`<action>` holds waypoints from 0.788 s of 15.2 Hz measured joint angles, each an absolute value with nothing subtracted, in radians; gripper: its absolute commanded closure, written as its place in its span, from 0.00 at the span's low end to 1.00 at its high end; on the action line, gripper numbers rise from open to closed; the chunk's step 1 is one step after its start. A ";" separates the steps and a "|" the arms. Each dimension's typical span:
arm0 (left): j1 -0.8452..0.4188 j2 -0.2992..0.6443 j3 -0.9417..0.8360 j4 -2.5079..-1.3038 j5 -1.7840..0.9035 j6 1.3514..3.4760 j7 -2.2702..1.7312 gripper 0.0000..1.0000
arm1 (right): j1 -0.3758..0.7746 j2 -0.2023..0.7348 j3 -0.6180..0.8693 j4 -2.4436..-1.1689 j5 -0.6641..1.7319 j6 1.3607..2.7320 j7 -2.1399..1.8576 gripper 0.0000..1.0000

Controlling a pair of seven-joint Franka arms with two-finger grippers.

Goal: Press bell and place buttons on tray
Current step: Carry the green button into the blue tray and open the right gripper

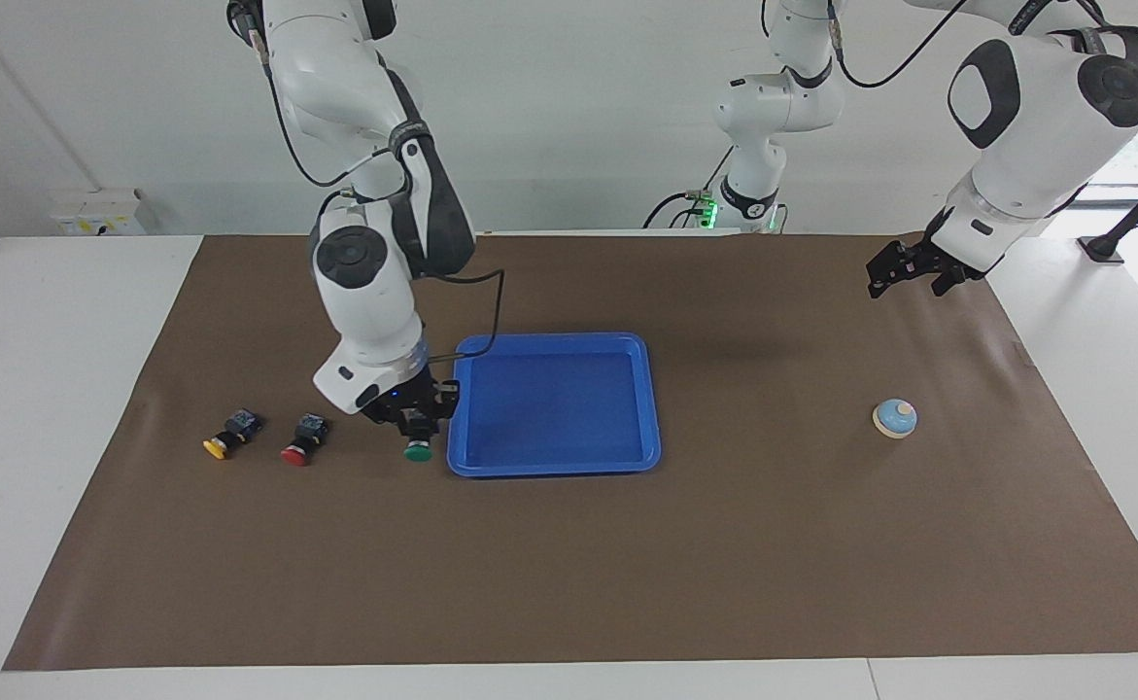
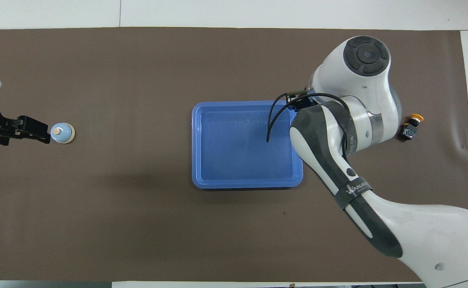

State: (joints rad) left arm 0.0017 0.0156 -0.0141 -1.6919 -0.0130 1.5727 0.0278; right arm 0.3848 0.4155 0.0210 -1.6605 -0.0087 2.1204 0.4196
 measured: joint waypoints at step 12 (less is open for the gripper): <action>0.002 -0.011 -0.011 -1.689 -0.013 1.571 0.028 0.00 | 0.419 0.439 0.016 -1.815 -0.009 2.325 0.537 0.00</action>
